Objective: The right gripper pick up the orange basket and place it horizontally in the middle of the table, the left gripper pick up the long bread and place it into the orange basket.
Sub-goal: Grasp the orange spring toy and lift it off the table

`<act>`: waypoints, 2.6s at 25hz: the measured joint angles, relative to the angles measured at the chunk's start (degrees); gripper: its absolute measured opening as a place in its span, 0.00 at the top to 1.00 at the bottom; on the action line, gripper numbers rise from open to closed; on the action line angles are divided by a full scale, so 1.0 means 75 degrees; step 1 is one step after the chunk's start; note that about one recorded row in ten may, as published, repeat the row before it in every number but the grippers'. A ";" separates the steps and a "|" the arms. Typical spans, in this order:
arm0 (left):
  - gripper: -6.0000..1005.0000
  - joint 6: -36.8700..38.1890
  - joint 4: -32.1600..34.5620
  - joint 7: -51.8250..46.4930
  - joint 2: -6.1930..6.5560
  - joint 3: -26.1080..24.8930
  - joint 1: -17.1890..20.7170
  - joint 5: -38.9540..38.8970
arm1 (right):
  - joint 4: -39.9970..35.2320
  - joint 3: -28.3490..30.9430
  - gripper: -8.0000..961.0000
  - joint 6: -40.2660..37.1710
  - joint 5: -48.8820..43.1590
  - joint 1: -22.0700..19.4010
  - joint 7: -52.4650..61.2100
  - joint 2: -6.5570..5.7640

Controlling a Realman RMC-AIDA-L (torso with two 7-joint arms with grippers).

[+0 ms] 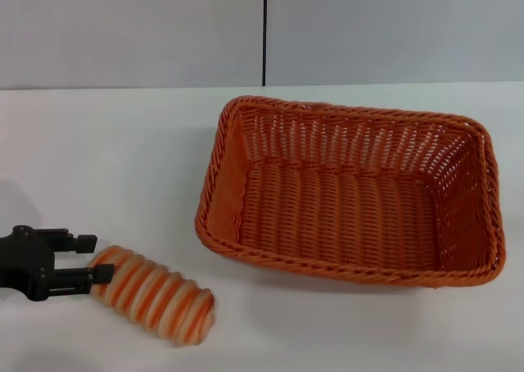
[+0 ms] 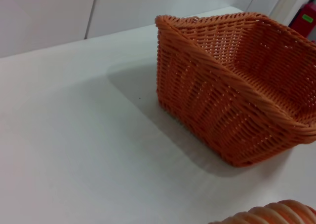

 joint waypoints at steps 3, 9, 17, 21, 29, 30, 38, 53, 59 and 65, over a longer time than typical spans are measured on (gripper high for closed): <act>0.37 -0.0044 -0.0015 0.0003 -0.0010 0.0006 0.0009 0.0005 | 0.0000 -0.0014 0.28 0.0025 -0.0001 0.0001 -0.0002 0.0001; 0.37 -0.0144 -0.0197 0.0013 -0.0001 0.0020 -0.0037 0.0074 | 0.0000 -0.0030 0.28 0.0025 -0.0005 0.0007 -0.0007 -0.0001; 0.37 -0.0245 -0.0229 0.0036 -0.0027 0.0026 -0.0092 0.0213 | 0.0000 -0.0022 0.28 0.0025 -0.0006 0.0040 -0.0007 -0.0021; 0.37 -0.0255 -0.0304 0.0058 -0.0038 0.0030 -0.0159 0.0295 | 0.0000 -0.0005 0.28 0.0020 0.0011 0.0057 0.0026 -0.0021; 0.44 -0.0247 -0.0380 0.0153 -0.0083 0.0045 -0.0273 0.0490 | -0.0010 0.0011 0.28 0.0010 0.0057 0.0072 0.0049 -0.0023; 0.48 -0.0234 -0.0368 0.0181 -0.0103 0.0045 -0.0273 0.0487 | -0.0010 0.0013 0.28 0.0011 0.0059 0.0079 0.0050 -0.0028; 0.60 -0.0017 -0.0389 0.0139 -0.0161 -0.0020 -0.0394 0.0441 | 0.0000 0.0029 0.28 0.0014 0.0095 0.0129 0.0119 -0.0050; 0.75 0.0114 -0.0315 0.0240 -0.0234 -0.0132 -0.0431 0.0418 | 0.0013 0.0361 0.28 -0.0530 0.0196 0.0135 0.0185 0.0050; 0.81 0.0114 -0.0250 0.0240 -0.0237 -0.0149 -0.0436 0.0417 | 0.0011 0.0519 0.28 -0.0554 0.0209 0.0222 0.0189 0.0060; 0.85 0.0113 -0.0217 0.0239 -0.0275 -0.0167 -0.0522 0.0412 | 0.0011 0.0534 0.28 -0.0649 0.0210 0.0342 0.0189 0.0103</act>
